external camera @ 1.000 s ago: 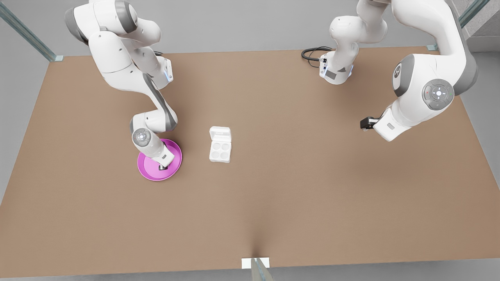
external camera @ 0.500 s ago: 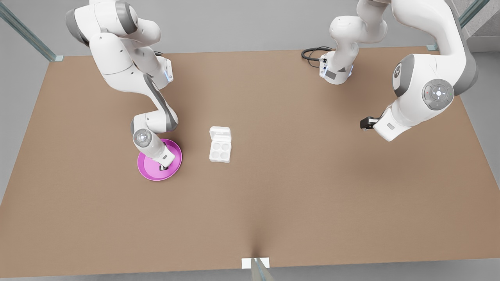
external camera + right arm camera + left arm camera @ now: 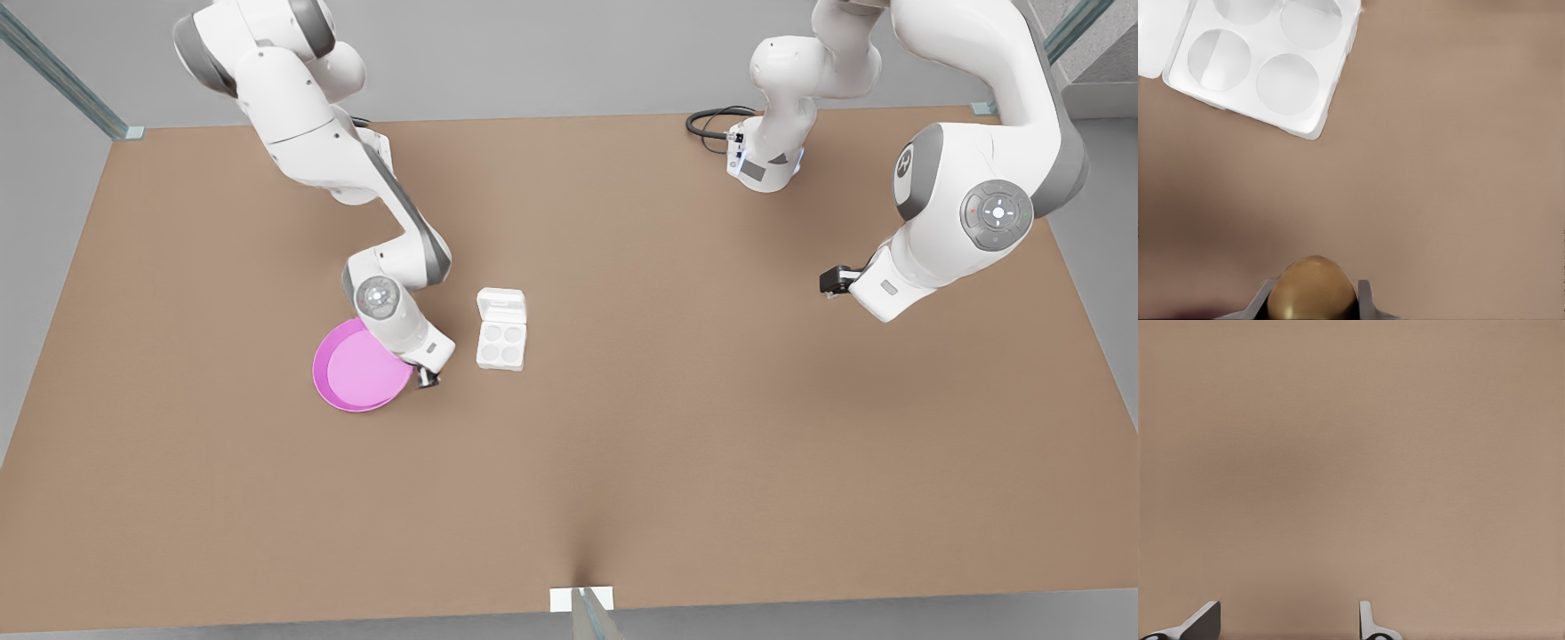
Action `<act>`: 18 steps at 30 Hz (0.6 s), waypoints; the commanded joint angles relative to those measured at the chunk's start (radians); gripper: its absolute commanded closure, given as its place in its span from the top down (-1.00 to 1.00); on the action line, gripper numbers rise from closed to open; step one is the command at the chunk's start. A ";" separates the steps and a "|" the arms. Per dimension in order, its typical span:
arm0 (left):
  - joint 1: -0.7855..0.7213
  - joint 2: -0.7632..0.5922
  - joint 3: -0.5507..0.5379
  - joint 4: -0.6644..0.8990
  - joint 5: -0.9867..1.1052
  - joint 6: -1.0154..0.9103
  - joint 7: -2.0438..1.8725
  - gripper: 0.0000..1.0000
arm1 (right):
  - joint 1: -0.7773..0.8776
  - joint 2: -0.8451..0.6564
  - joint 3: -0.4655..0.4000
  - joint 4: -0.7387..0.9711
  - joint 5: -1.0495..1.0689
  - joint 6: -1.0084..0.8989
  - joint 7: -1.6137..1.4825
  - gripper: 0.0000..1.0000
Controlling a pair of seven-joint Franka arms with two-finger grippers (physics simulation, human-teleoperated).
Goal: Pack egg into the box and close the box lid
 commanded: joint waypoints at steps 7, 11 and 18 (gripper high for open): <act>0.000 -0.001 -0.001 0.000 0.000 -0.003 -0.005 1.00 | 0.105 0.050 0.023 0.098 0.115 -0.082 0.249 0.09; 0.000 0.001 -0.001 0.000 0.000 0.000 -0.005 1.00 | 0.128 0.070 0.025 0.112 0.116 -0.081 0.269 0.09; 0.000 0.002 -0.001 0.000 0.000 0.000 -0.005 1.00 | 0.129 0.087 0.023 0.117 0.118 -0.079 0.269 0.10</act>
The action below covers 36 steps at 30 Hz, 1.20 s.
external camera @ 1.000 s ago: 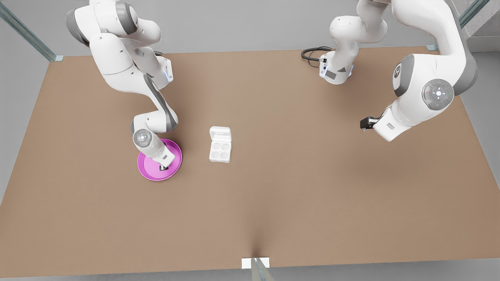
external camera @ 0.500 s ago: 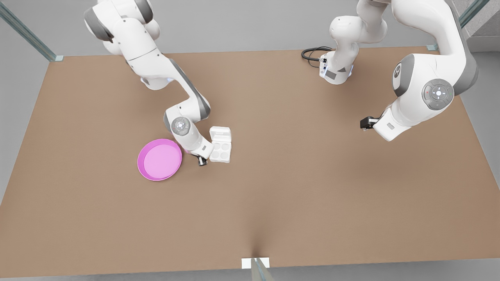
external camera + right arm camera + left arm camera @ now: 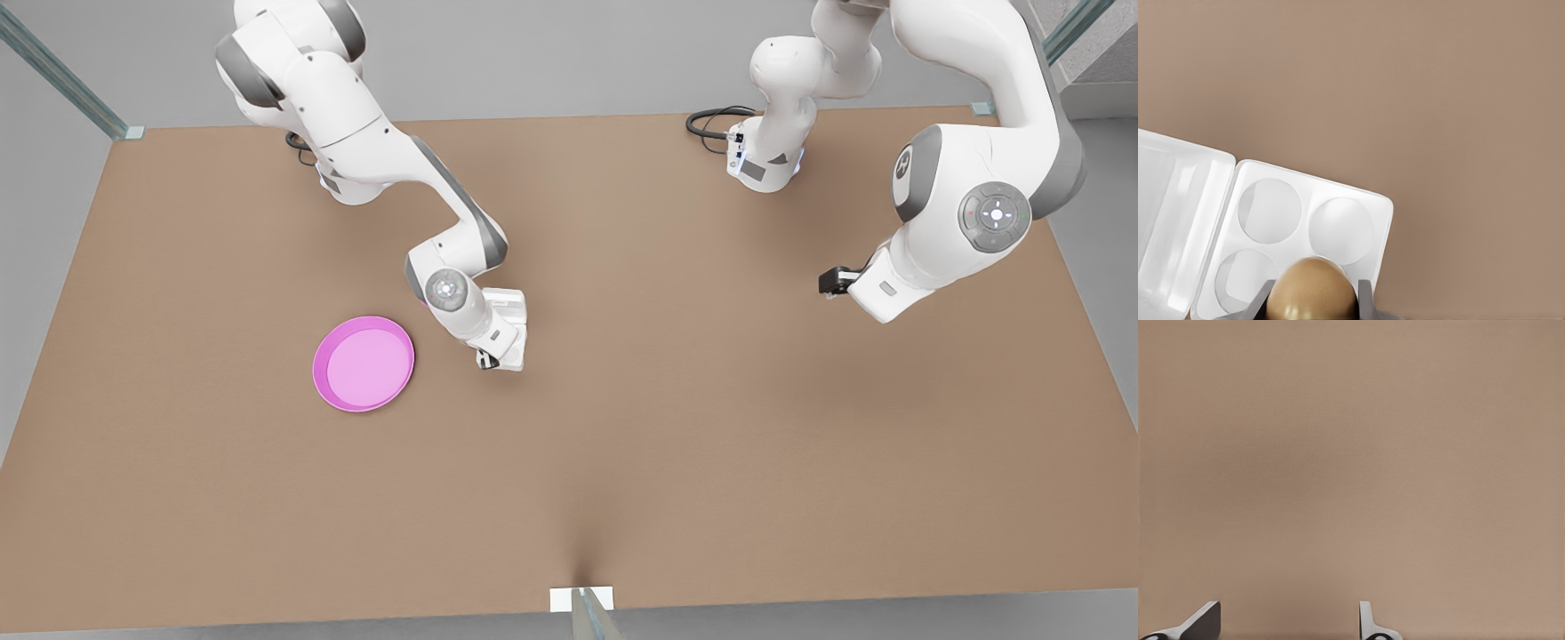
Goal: Pack egg into the box and close the box lid
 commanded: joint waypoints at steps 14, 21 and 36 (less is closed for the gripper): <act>-0.244 0.116 -0.022 0.002 -0.008 0.022 0.009 -0.57 | -0.059 -0.237 -0.426 0.200 0.074 -0.477 0.954 1.00; -0.594 0.151 -0.032 -0.139 -0.143 0.229 -0.342 -0.57 | -0.508 -0.335 -0.158 0.461 -0.146 -0.875 1.215 1.00; -0.849 0.662 -0.029 0.376 -0.262 0.411 -0.957 -0.57 | -0.534 -0.234 -0.180 0.574 -0.123 -0.870 1.214 1.00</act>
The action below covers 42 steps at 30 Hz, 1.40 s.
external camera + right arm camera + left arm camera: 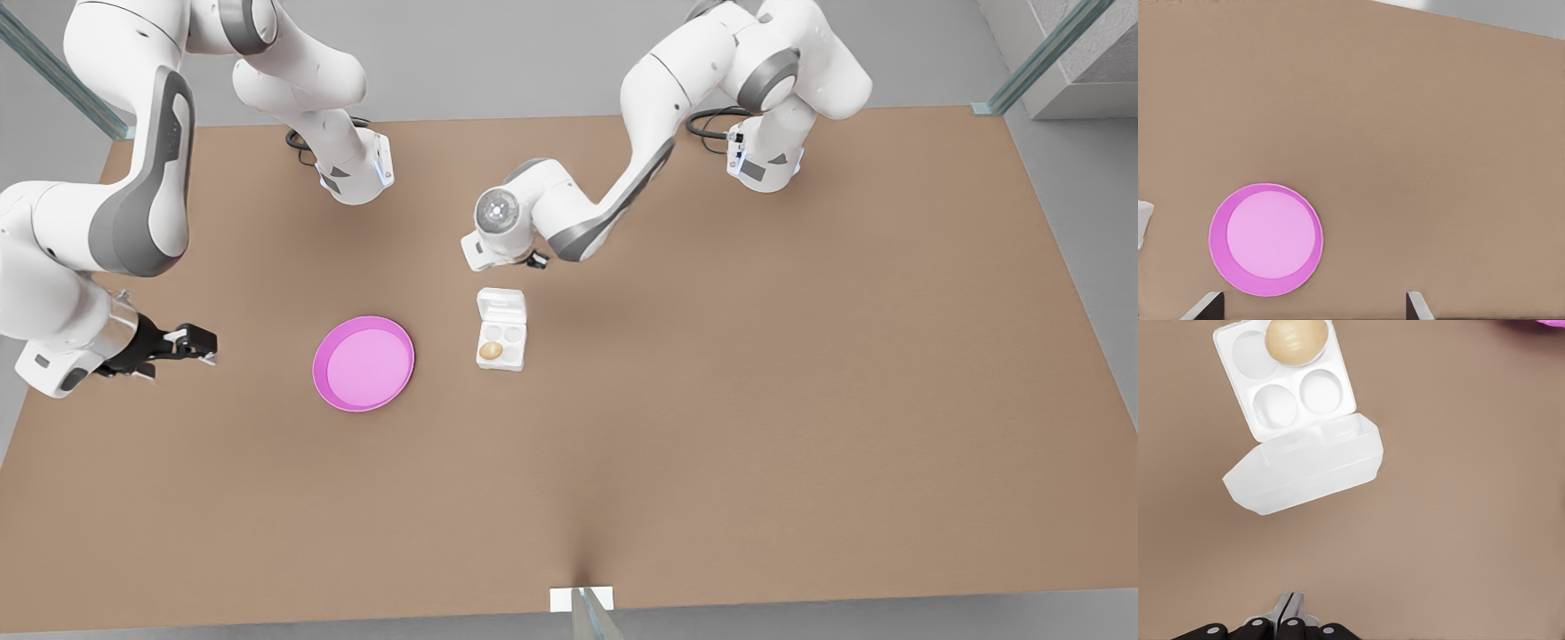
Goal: Pack egg into the box and close the box lid
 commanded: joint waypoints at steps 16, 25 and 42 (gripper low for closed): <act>-0.035 0.139 0.048 0.140 0.007 0.142 -0.546 -0.57 | 0.000 0.004 0.000 0.001 0.000 -0.021 0.283 1.00; -0.030 0.173 0.076 0.217 0.009 0.143 -0.543 -0.57 | -0.002 0.005 0.001 0.001 0.001 -0.021 0.288 1.00; 0.603 -0.260 0.151 0.151 0.064 -0.444 0.404 1.00 | -0.006 0.005 0.001 0.001 -0.006 -0.012 0.285 1.00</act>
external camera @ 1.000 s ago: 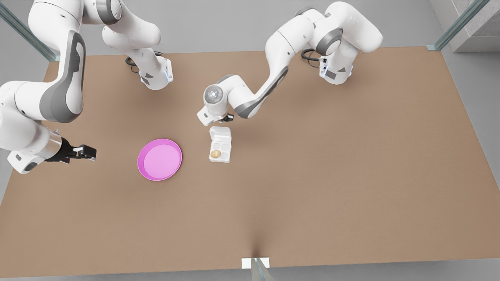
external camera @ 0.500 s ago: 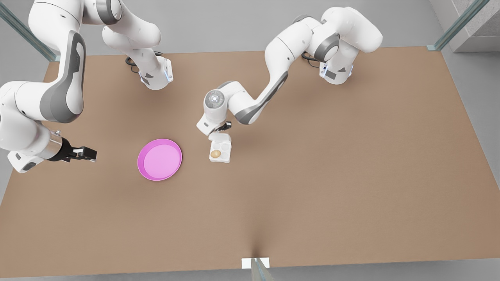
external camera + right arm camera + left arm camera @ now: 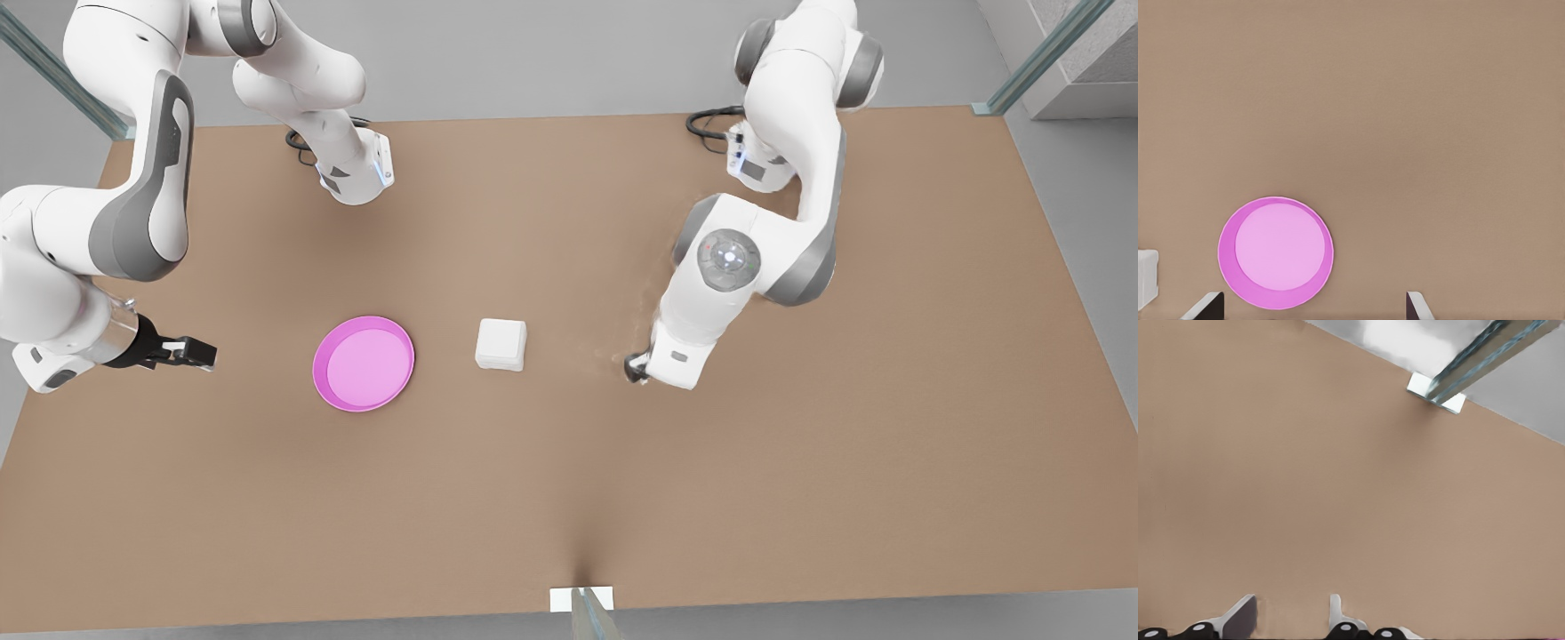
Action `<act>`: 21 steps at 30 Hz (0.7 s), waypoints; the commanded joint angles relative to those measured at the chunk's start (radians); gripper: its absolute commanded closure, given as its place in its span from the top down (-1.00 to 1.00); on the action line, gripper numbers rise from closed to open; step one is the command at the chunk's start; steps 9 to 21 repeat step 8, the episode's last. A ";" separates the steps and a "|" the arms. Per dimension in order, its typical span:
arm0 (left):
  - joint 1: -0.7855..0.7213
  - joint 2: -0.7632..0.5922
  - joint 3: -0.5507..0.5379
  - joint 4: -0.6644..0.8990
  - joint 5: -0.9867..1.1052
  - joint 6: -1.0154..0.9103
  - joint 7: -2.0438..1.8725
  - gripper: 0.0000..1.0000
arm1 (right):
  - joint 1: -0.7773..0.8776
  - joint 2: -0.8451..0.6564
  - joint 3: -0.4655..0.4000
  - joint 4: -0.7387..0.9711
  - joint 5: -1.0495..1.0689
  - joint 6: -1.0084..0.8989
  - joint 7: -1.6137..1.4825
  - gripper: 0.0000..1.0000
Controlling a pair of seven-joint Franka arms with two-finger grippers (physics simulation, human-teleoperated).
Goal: Pack egg into the box and close the box lid
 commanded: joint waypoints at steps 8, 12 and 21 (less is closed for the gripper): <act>0.361 -0.430 -0.234 -0.353 0.209 -0.239 0.709 1.00 | -0.002 0.001 0.000 0.001 0.006 0.002 0.027 1.00; 0.361 -0.430 -0.234 -0.353 0.209 -0.239 0.709 1.00 | -0.002 0.001 0.000 0.001 0.006 0.002 0.027 1.00; 0.361 -0.430 -0.234 -0.353 0.209 -0.239 0.709 1.00 | -0.002 0.001 0.000 0.001 0.006 0.002 0.027 1.00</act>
